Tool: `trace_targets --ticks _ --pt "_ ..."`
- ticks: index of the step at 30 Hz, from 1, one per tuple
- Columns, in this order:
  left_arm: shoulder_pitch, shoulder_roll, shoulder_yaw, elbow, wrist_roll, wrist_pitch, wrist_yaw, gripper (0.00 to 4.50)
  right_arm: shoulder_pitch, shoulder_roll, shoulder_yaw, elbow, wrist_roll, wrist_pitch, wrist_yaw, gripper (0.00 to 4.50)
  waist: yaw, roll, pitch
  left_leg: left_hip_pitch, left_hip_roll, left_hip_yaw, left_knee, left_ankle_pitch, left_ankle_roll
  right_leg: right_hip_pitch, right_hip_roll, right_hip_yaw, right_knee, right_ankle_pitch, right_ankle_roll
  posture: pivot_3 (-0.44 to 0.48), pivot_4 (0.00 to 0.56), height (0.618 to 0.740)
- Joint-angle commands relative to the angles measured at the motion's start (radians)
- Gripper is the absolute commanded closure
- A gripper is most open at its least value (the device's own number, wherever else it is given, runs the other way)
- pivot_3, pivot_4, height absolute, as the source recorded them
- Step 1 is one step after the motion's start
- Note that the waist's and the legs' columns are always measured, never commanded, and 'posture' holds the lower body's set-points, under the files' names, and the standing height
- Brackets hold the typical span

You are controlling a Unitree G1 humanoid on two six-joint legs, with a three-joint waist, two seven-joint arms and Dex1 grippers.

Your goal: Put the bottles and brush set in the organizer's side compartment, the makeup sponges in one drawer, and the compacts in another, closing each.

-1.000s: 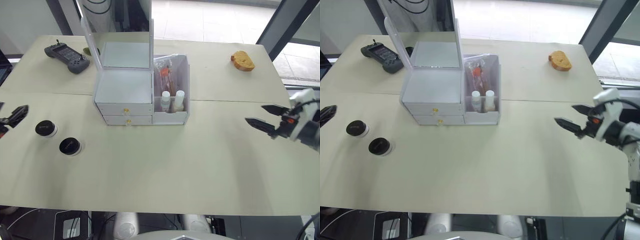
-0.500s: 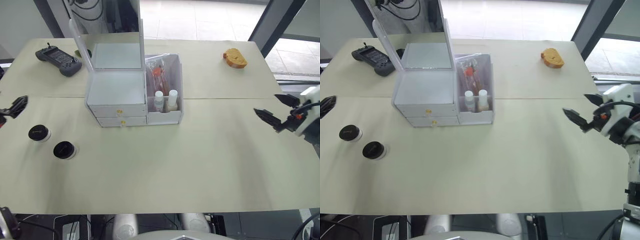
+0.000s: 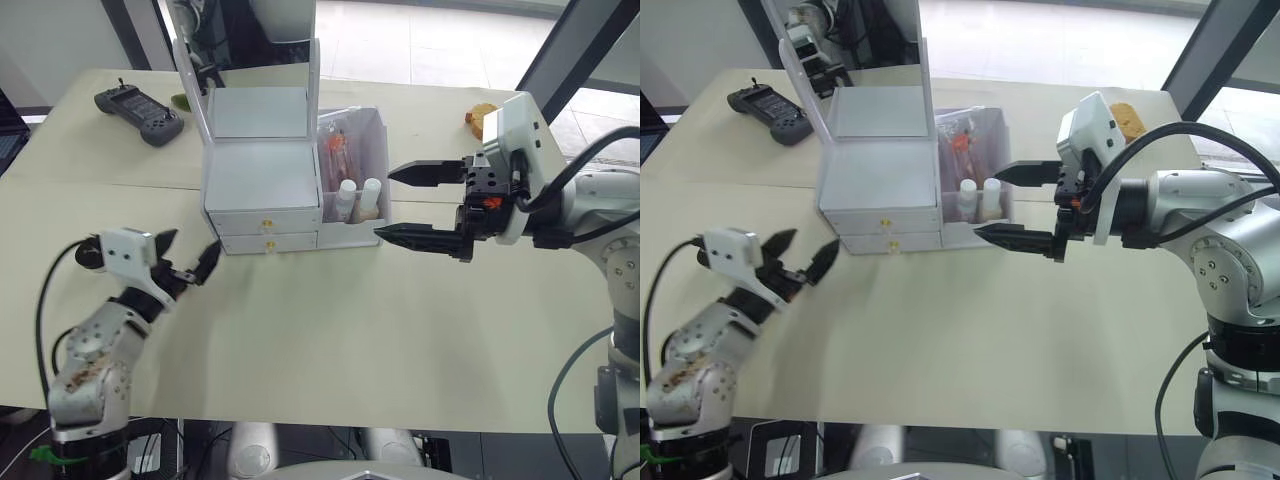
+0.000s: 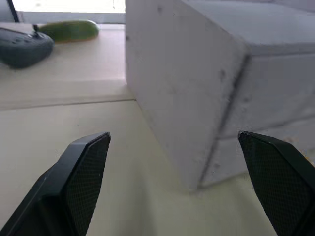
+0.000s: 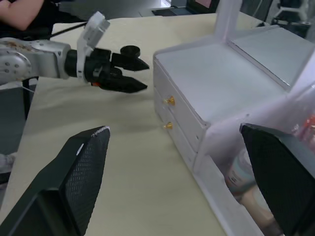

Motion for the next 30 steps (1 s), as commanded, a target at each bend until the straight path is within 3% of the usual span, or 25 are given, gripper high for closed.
trace_targets --ticks 1,6,13,19,30 --pt "0.017 0.019 0.080 -0.009 0.021 -0.059 0.023 0.02 -0.003 -0.014 -0.020 -0.016 0.010 0.005 -0.003 0.00 -0.003 0.000 0.000 0.000 0.000 0.000 0.000 0.000 0.000 -0.001 0.000 0.000 0.000 0.000 -0.001 0.000 0.150 0.705" --pt "0.092 0.026 0.131 -0.022 -0.019 -0.073 -0.021 0.02 0.010 -0.032 -0.015 -0.008 -0.003 -0.008 0.027 0.00 -0.010 0.000 0.000 0.000 0.000 0.001 -0.001 0.000 0.000 -0.001 0.000 0.000 0.000 -0.001 -0.002 0.000 0.150 0.705" --pt "0.186 -0.059 -0.019 -0.159 -0.013 -0.078 -0.014 0.02 -0.016 -0.017 -0.002 -0.020 0.009 -0.012 0.042 0.00 -0.005 0.000 0.000 0.000 0.000 0.001 0.000 0.000 0.000 -0.001 0.000 0.001 0.000 -0.001 -0.004 0.000 0.150 0.705" --pt "0.188 -0.165 -0.237 -0.192 0.130 -0.123 0.076 0.02 -0.035 -0.014 0.015 -0.022 0.000 -0.002 0.037 0.00 -0.006 0.000 0.000 0.000 0.000 0.001 0.000 0.000 0.000 0.000 0.000 0.001 0.000 -0.001 -0.003 0.000 0.150 0.705" --pt "0.103 -0.264 -0.320 -0.130 0.254 -0.175 0.201 0.02 -0.069 -0.012 0.039 -0.033 0.017 0.044 0.006 0.00 -0.006 0.000 0.000 0.000 0.000 0.001 0.000 0.000 0.000 -0.001 0.000 0.001 0.000 -0.001 -0.003 0.000 0.150 0.705"
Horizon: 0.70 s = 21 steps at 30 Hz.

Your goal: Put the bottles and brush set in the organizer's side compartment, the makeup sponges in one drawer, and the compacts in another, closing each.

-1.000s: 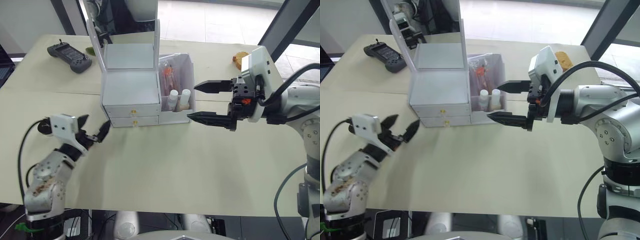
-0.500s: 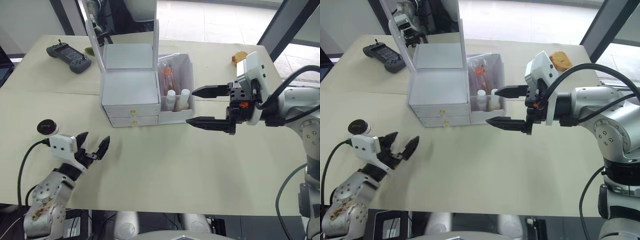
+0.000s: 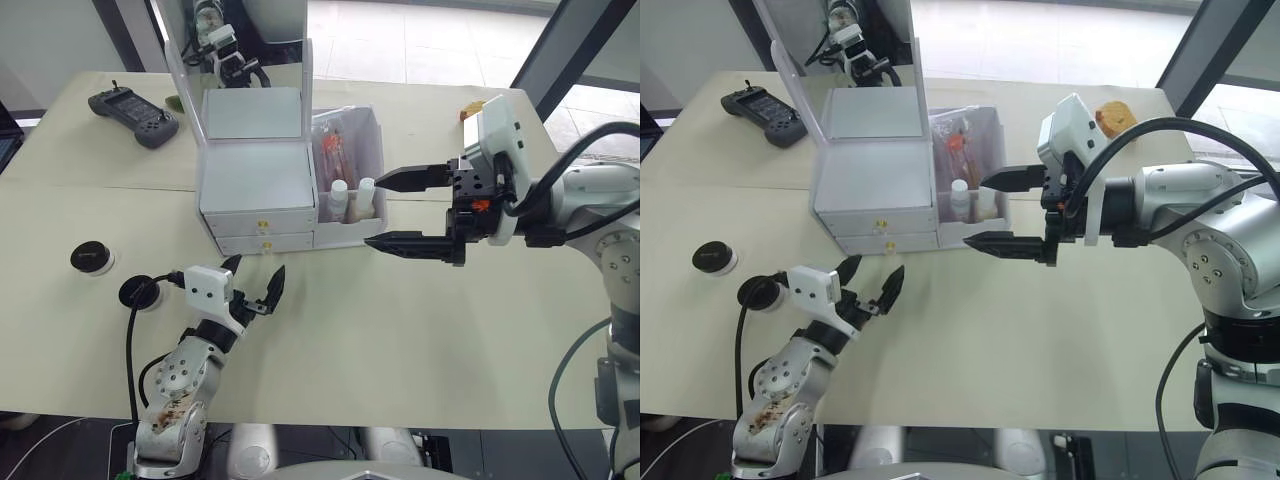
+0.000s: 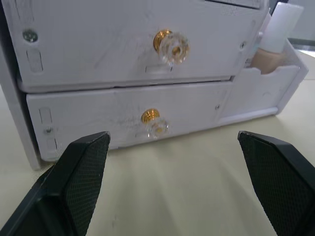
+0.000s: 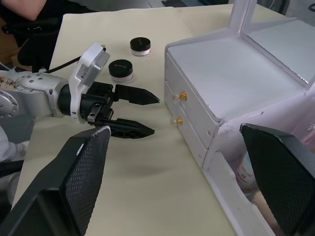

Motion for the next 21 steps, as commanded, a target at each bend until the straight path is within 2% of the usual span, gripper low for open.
trace_targets --ticks 1,8,11,14,21 --pt "-0.017 -0.013 -0.020 0.015 0.031 -0.030 0.022 0.02 -0.025 0.000 -0.009 -0.029 0.016 0.018 -0.014 0.00 -0.001 0.000 0.000 0.000 0.000 0.000 0.000 0.000 0.000 0.000 0.000 0.000 0.000 0.000 0.000 0.000 0.150 0.705" --pt "-0.080 -0.017 -0.063 0.100 0.079 -0.051 0.022 0.02 -0.036 0.002 -0.004 -0.022 -0.002 0.017 -0.026 0.00 0.000 0.000 0.000 0.000 0.000 0.000 0.000 0.000 0.000 0.000 0.000 0.000 0.000 0.000 0.000 0.000 0.150 0.705" --pt "-0.100 -0.033 -0.057 0.128 0.083 -0.064 0.036 0.02 -0.048 0.004 -0.023 -0.031 0.048 0.052 -0.027 0.00 -0.001 0.000 0.000 0.000 0.000 0.000 0.000 0.000 0.000 0.000 0.000 0.000 0.000 0.000 0.000 0.000 0.150 0.705" --pt "-0.109 -0.043 -0.060 0.141 0.081 -0.068 0.037 0.61 -0.059 -0.003 -0.028 -0.037 0.061 0.064 -0.028 0.00 -0.001 0.000 0.000 0.000 0.000 0.000 0.000 0.000 0.000 0.000 0.000 0.000 0.000 0.002 0.003 0.000 0.150 0.705" --pt "-0.126 -0.042 -0.063 0.160 0.090 -0.072 0.034 2.84 -0.063 -0.012 -0.022 -0.036 0.049 0.065 -0.028 0.00 0.000 0.000 0.000 0.000 0.000 0.000 0.000 0.000 0.000 0.000 0.000 0.000 0.000 0.002 0.003 0.000 0.150 0.705"
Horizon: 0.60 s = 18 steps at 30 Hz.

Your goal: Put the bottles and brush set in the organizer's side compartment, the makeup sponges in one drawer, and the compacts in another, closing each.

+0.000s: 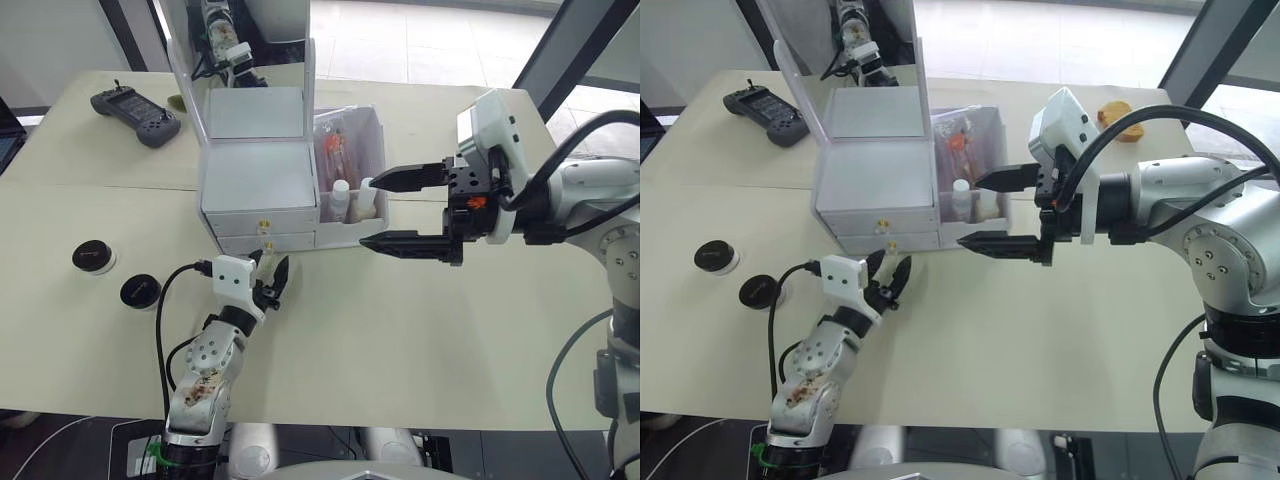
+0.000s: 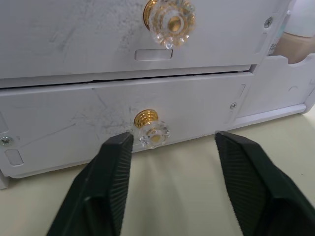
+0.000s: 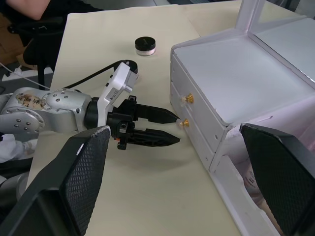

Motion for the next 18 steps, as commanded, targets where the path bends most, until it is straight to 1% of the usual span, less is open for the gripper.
trace_targets --ticks 1,3,4,12,14,15,18 --pt "-0.021 -0.005 0.001 -0.011 0.005 -0.025 0.005 3.16 -0.020 -0.013 -0.023 -0.019 0.009 -0.005 0.002 0.00 0.000 0.000 0.000 0.000 0.000 0.000 0.000 0.000 0.000 0.000 0.000 0.000 0.000 0.000 0.000 0.000 0.150 0.705" --pt "-0.028 -0.010 0.010 -0.006 0.000 -0.025 0.008 3.80 -0.021 -0.013 -0.021 -0.018 0.006 -0.006 0.003 0.00 0.001 0.000 0.000 0.000 0.000 0.000 0.000 0.000 0.000 0.000 0.000 0.000 0.000 0.000 0.000 0.000 0.150 0.705" --pt "-0.030 -0.011 0.011 -0.003 0.000 -0.026 0.008 3.97 -0.022 -0.014 -0.020 -0.018 0.005 -0.007 0.003 0.00 0.001 0.000 0.000 0.000 0.000 0.000 0.000 0.000 0.000 0.000 0.000 0.000 0.000 0.000 0.000 0.000 0.150 0.705" --pt "-0.028 -0.017 0.006 -0.007 0.016 -0.033 0.015 3.97 -0.021 -0.020 -0.016 -0.017 0.001 -0.008 0.014 0.00 0.001 0.000 0.000 0.000 0.000 0.000 0.000 0.000 0.000 0.000 0.000 0.000 0.000 0.000 0.000 0.000 0.150 0.705" --pt "-0.021 -0.025 0.016 -0.015 0.004 -0.042 0.017 3.25 -0.021 -0.021 -0.016 -0.017 0.001 -0.008 0.017 0.00 0.001 0.000 0.000 0.000 0.000 0.000 0.000 0.000 0.000 0.000 0.000 0.000 0.000 0.000 0.000 0.000 0.150 0.705" --pt "-0.018 -0.027 0.020 -0.018 0.005 -0.049 0.021 3.02 -0.021 -0.021 -0.016 -0.017 0.001 -0.008 0.018 0.00 0.001 0.000 0.000 0.000 0.000 0.000 0.000 0.000 0.000 0.000 0.000 0.000 0.000 0.000 0.000 0.000 0.150 0.705" --pt "-0.018 -0.037 0.045 -0.018 0.004 -0.050 0.043 2.10 -0.019 -0.022 -0.014 -0.015 -0.001 -0.009 0.022 0.00 0.001 0.000 0.000 0.000 0.000 0.000 0.000 0.000 0.000 0.000 0.000 0.000 0.000 0.000 0.000 0.000 0.150 0.705"
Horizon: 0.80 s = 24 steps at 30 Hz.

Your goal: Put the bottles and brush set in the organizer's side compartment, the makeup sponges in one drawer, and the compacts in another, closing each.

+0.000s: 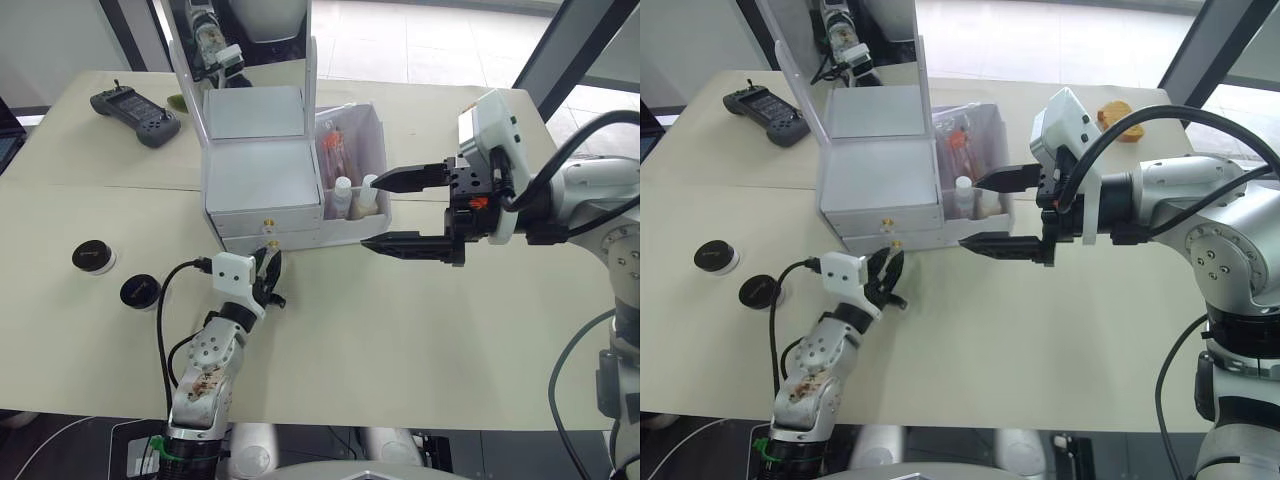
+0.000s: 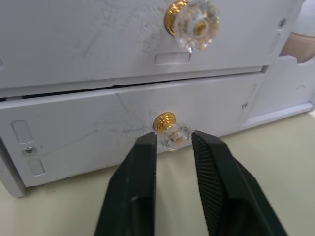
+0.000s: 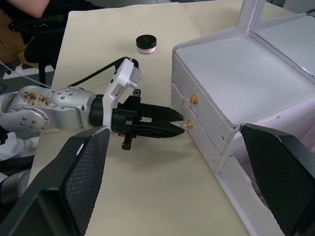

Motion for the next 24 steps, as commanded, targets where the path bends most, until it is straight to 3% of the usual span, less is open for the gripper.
trace_targets --ticks 1,7,18,22,24 --pt "-0.002 -0.009 0.029 -0.033 -0.007 -0.025 0.025 1.79 -0.019 -0.015 -0.014 -0.016 0.001 -0.008 0.007 0.00 0.000 0.000 0.000 0.000 0.000 0.000 0.000 0.000 0.000 0.000 0.000 0.000 0.000 0.000 0.000 0.000 0.150 0.705" --pt "-0.002 -0.007 -0.009 -0.041 -0.014 -0.013 -0.010 0.02 -0.020 -0.013 -0.012 -0.018 0.003 -0.006 0.008 0.00 -0.002 0.000 0.000 0.000 0.000 0.000 0.000 0.000 0.000 0.000 0.000 0.000 0.000 0.000 0.000 0.000 0.150 0.705" --pt "-0.014 -0.014 -0.004 -0.026 0.040 -0.015 0.046 0.02 -0.028 -0.021 -0.014 -0.022 0.007 -0.001 0.011 0.00 -0.001 0.000 0.000 0.000 0.000 0.000 0.000 0.000 0.000 0.000 0.000 0.000 0.000 0.000 -0.001 0.000 0.150 0.705" --pt "-0.018 -0.012 0.032 -0.014 0.061 -0.015 0.088 0.91 -0.027 -0.022 -0.013 -0.024 0.008 0.000 0.012 0.00 -0.004 0.000 0.000 0.000 0.000 0.000 0.000 0.000 0.000 0.000 0.000 0.000 0.000 0.000 -0.001 0.000 0.150 0.705" --pt "-0.025 -0.010 0.050 -0.005 0.063 -0.020 0.103 0.91 -0.026 -0.021 -0.013 -0.025 0.007 -0.001 0.012 0.00 -0.004 0.000 0.000 0.000 0.000 0.000 0.000 0.000 0.000 0.000 0.000 0.000 0.000 0.000 -0.001 0.000 0.150 0.705"
